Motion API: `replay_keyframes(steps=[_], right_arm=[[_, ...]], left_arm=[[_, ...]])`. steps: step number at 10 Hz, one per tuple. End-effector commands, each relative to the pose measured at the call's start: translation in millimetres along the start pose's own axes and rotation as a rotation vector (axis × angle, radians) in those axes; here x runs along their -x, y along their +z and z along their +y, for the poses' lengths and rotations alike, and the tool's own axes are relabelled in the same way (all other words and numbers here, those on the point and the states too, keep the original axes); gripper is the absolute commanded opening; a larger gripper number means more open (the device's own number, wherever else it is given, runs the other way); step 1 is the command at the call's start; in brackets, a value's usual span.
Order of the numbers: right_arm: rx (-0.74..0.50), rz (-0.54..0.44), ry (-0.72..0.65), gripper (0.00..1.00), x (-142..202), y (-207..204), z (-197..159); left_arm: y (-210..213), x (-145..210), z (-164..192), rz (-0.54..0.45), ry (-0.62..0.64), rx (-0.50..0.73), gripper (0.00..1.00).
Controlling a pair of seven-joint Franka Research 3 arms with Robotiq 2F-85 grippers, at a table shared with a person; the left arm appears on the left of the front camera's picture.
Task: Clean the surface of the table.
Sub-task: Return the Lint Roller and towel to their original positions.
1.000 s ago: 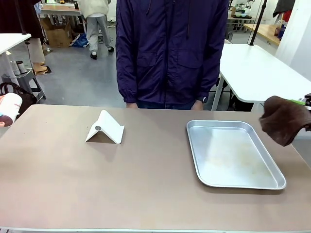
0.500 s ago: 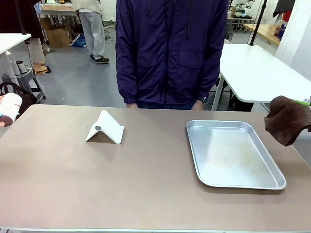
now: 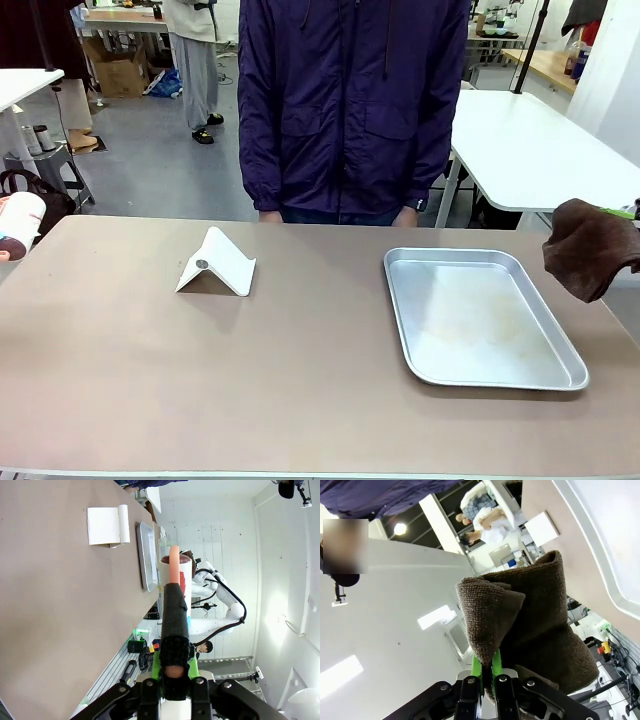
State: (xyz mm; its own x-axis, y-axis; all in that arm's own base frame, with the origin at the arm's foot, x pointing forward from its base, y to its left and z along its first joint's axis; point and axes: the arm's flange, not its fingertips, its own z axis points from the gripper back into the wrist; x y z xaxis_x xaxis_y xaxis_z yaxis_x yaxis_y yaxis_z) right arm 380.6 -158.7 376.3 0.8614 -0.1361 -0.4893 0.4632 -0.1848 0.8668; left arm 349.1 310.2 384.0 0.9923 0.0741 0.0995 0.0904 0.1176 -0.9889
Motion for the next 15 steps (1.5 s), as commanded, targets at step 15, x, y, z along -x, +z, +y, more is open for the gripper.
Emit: replay_keyframes(steps=[15], right_arm=[[0.327,0.14,0.16,0.08,13.8,-175.1,26.5]], left_arm=[[-116.5,-39.4,-94.3,0.067,0.015,-0.182,0.22]])
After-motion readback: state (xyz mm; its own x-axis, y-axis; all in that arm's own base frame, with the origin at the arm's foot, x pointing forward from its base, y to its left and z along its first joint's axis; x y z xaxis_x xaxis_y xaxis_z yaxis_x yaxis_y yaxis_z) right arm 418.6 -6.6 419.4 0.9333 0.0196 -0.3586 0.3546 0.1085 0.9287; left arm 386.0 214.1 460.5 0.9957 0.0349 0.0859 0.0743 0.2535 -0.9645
